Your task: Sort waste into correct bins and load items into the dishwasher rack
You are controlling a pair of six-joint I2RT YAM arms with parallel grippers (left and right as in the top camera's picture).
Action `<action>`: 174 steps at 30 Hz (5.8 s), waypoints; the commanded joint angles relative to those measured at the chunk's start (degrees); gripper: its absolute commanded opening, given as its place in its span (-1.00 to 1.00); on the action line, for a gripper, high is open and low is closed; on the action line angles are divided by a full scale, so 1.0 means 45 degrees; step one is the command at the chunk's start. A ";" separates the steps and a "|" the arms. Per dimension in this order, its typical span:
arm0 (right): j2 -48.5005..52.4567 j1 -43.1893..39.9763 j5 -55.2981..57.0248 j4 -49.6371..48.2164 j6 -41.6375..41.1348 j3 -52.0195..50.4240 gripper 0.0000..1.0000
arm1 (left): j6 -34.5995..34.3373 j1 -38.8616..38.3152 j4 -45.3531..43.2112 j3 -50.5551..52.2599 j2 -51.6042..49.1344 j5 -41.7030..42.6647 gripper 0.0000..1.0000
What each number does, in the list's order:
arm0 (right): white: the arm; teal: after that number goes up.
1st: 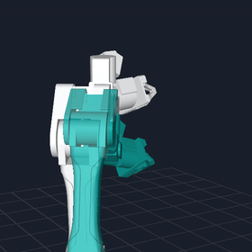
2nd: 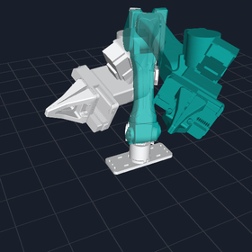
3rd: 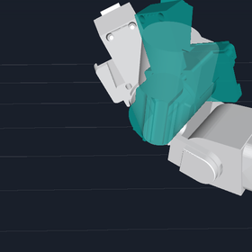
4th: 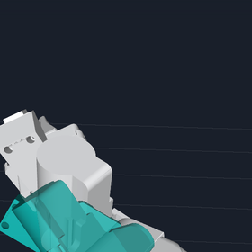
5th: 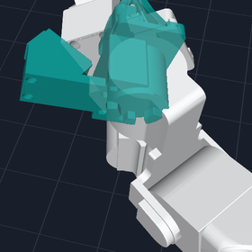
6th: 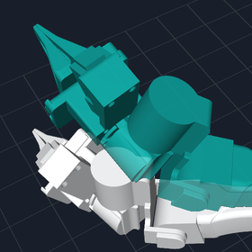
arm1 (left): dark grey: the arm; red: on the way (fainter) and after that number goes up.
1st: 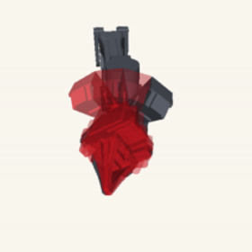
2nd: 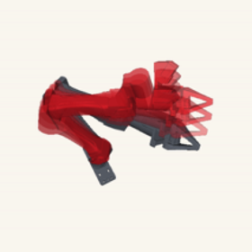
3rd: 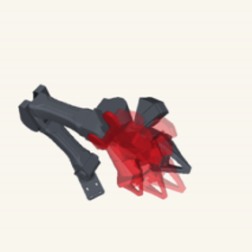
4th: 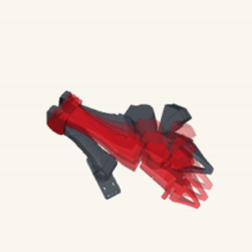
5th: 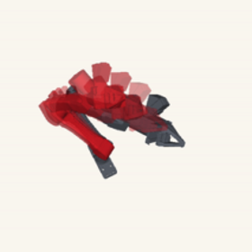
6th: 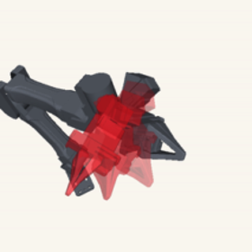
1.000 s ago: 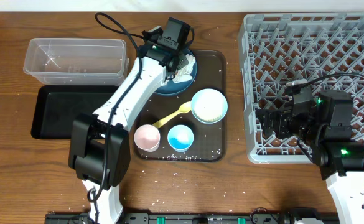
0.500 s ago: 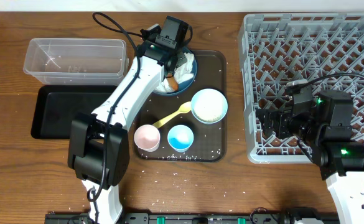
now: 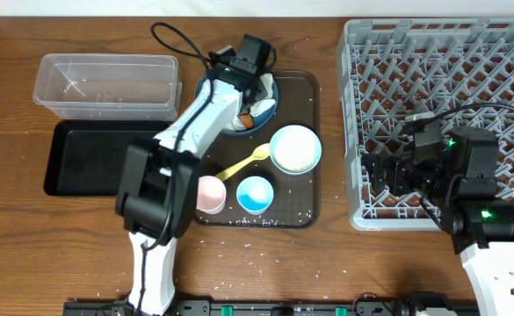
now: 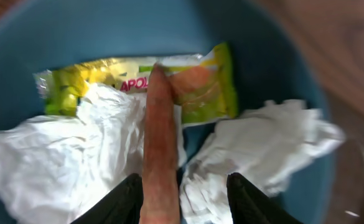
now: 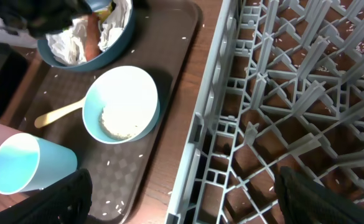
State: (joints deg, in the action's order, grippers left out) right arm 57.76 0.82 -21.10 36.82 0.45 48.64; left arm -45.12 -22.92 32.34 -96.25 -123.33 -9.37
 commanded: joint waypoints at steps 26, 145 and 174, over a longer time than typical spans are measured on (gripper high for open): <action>0.0078 0.0000 0.0403 0.0015 -0.0083 0.0204 0.87 | 0.0083 0.0102 -0.0015 -0.0092 -0.0801 -0.0408 -0.59; 0.0087 0.0000 0.0355 0.0015 -0.0136 0.0199 0.93 | 1.0268 0.1933 0.1200 -0.2409 -0.2701 0.2657 0.97; 0.0087 0.0000 0.0350 0.0015 -0.0136 0.0199 0.94 | 0.6659 0.3628 0.1384 -0.2477 0.2365 0.1443 -0.88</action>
State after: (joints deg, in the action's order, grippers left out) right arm 58.13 0.82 -19.51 36.84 0.43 48.71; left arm -12.91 -9.61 38.37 -106.30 -115.37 1.74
